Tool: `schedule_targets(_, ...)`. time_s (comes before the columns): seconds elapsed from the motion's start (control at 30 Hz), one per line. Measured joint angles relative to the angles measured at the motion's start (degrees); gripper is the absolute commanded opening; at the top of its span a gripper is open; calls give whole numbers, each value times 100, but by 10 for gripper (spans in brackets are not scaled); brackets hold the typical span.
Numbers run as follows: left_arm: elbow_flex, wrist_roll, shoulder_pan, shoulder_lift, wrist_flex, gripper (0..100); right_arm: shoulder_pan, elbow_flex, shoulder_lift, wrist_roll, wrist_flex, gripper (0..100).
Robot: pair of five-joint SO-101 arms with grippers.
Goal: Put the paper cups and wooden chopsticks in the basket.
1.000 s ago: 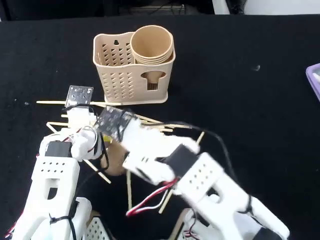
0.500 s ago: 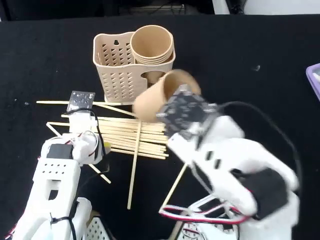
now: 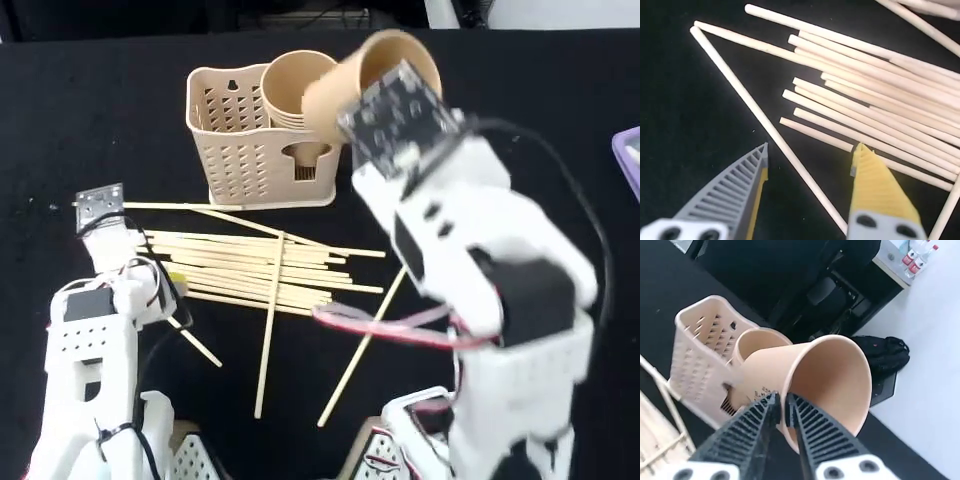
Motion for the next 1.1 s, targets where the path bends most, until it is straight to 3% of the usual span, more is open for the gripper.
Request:
schedule_targets(0.43,0,114,-26,0,0,266,-360,-4167,3288,536,1407,11)
schedule_targets(0.93,0,114,-26,0,0,266,-316,-4835,4747,1688,1978,21)
schedule_targets(1.1,0,114,-26,0,0,266,-325,-4888,4888,1600,1969,158)
